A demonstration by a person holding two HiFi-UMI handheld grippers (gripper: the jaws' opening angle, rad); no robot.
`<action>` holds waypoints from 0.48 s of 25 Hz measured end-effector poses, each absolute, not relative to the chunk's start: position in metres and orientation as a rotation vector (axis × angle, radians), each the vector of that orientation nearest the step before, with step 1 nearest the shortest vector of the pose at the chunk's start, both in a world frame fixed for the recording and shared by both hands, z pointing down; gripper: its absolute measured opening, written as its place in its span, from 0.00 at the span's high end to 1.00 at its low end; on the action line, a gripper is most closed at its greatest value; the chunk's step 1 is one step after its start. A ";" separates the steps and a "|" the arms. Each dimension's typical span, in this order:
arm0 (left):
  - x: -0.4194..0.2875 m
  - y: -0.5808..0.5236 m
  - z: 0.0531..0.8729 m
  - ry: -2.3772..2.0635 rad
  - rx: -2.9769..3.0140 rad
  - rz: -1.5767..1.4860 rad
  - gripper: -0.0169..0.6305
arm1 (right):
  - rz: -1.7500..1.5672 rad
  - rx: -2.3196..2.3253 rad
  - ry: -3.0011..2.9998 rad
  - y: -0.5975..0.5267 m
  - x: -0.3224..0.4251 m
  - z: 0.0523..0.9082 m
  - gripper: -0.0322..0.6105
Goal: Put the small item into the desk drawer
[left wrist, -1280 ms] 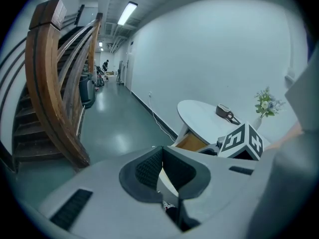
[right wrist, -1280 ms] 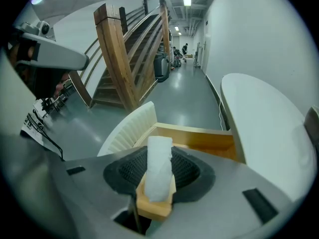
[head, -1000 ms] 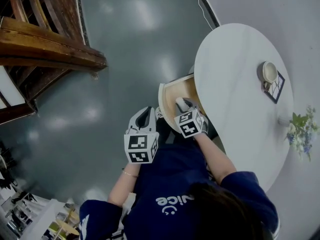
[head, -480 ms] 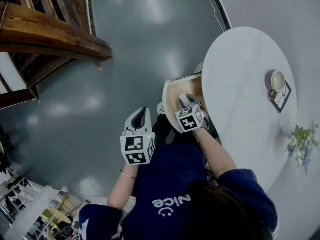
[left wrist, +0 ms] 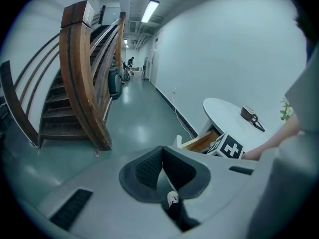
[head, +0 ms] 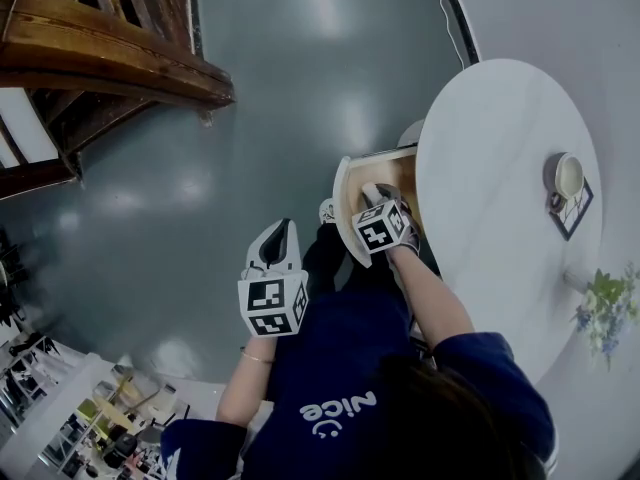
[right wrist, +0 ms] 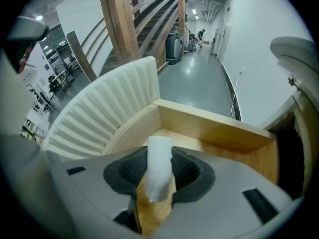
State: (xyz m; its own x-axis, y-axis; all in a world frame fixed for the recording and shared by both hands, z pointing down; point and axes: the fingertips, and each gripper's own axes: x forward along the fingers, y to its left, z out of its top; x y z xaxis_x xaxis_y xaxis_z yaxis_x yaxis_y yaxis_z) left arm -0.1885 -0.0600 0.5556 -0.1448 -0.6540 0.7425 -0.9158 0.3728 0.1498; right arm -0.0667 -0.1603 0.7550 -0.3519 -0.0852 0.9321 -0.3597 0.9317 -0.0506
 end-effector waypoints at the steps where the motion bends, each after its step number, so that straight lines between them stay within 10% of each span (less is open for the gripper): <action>1: -0.190 -0.059 0.555 -1.886 1.354 0.438 0.97 | 0.297 0.318 -1.914 -0.160 -0.067 0.758 0.72; 12: -0.191 -0.042 0.562 -1.897 1.290 0.463 0.97 | 0.300 0.276 -1.857 -0.162 -0.063 0.789 0.72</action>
State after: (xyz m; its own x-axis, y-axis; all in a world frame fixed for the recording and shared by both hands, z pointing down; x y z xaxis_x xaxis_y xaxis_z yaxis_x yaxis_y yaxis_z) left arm -0.1906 -0.0424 0.5618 -0.1810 -0.6155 0.7671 -0.8996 0.4188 0.1238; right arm -0.0631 -0.1624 0.7886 -0.2964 -0.0385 0.9543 -0.3371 0.9391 -0.0668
